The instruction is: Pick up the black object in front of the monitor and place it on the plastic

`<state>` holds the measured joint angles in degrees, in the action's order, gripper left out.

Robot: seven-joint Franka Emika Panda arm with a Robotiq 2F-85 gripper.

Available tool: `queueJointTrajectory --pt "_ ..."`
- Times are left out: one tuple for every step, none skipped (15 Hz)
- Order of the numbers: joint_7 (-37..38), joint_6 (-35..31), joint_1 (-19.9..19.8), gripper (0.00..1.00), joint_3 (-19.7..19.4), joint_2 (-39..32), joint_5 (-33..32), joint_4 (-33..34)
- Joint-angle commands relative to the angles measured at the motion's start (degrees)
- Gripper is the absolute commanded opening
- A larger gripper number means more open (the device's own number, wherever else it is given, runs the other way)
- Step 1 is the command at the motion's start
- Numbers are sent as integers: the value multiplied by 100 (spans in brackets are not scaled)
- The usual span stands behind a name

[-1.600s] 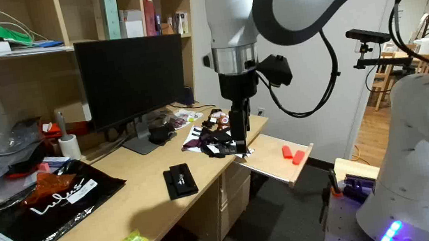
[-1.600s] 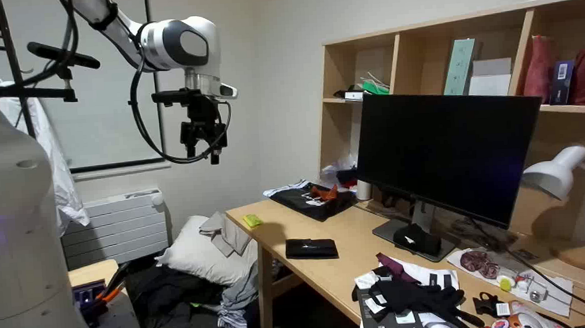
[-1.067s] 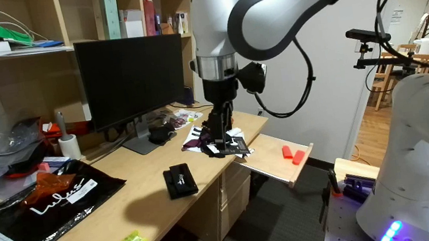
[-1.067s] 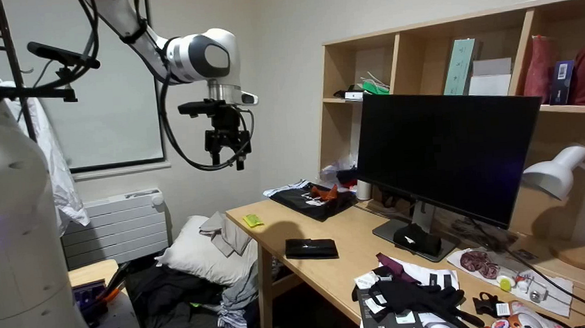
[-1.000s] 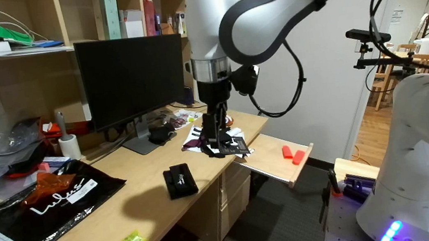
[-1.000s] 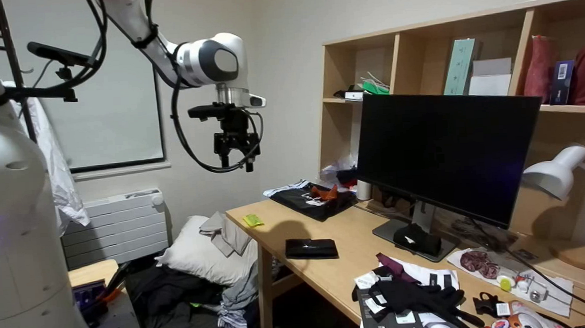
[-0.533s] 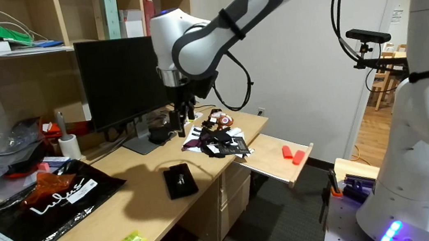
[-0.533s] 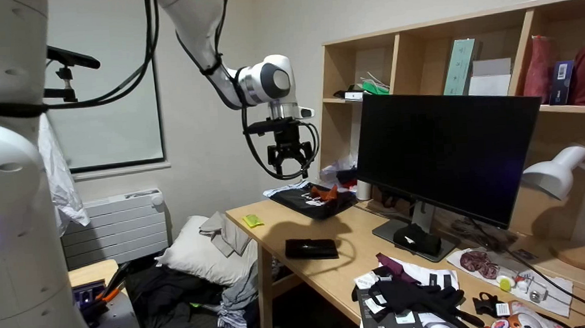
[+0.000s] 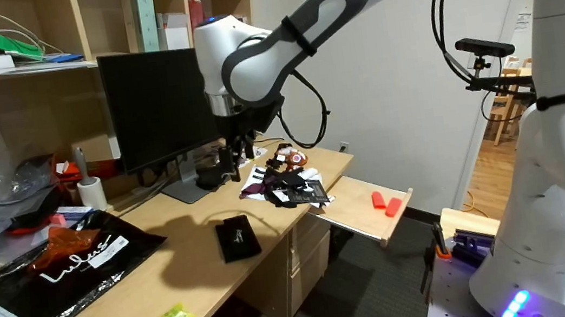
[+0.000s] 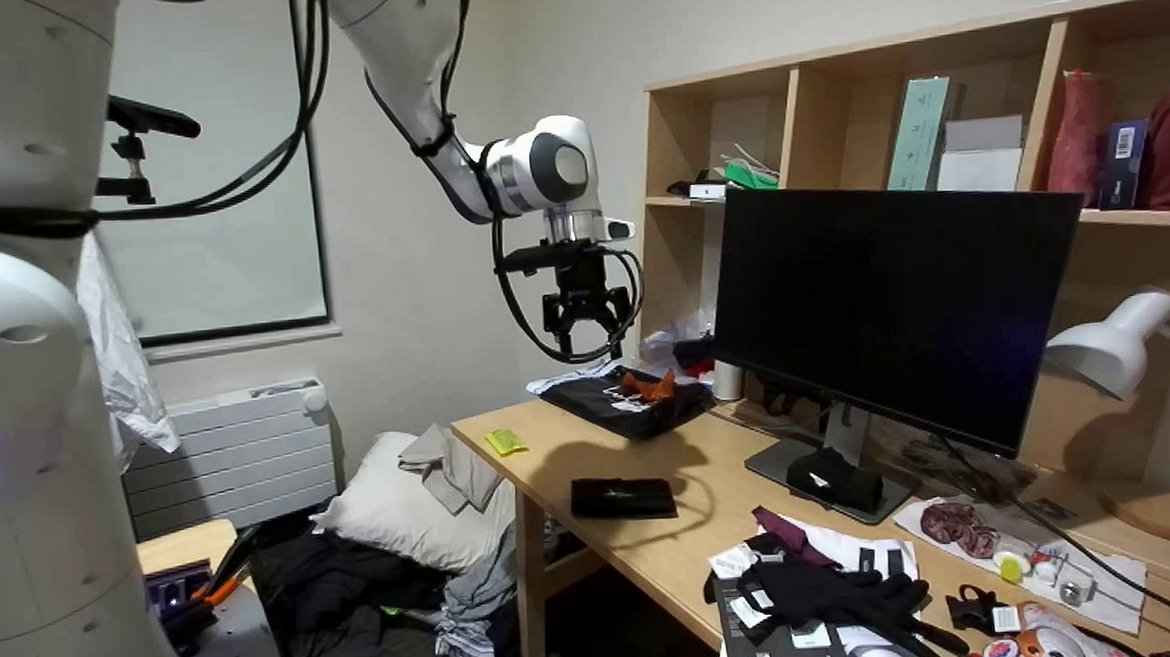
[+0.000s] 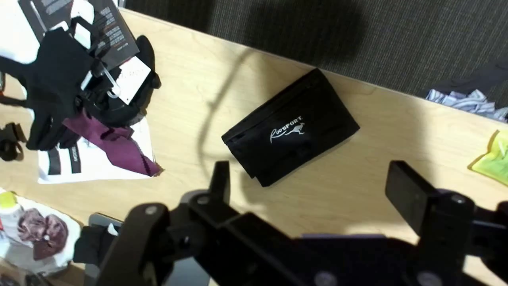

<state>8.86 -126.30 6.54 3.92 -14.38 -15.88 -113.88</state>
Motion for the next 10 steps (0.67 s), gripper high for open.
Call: queueJointTrajectory --pt "1248 117 217 100 -130 124 4 -129" --pt "1601 133 266 100 -134 123 35 -135" --pt "1945 85 306 100 -145 108 58 -142" --pt "2283 91 355 100 -146 85 99 -132" --pt "2624 47 401 100 -163 77 108 -139" --pt "2969 53 454 100 -177 67 115 -132" --pt "3330 48 497 100 -190 67 91 -136" --pt "3700 107 547 100 -201 84 32 -138" --pt "4069 143 586 100 -213 89 -2 -134" --pt "4407 170 613 100 -218 85 -8 -122"
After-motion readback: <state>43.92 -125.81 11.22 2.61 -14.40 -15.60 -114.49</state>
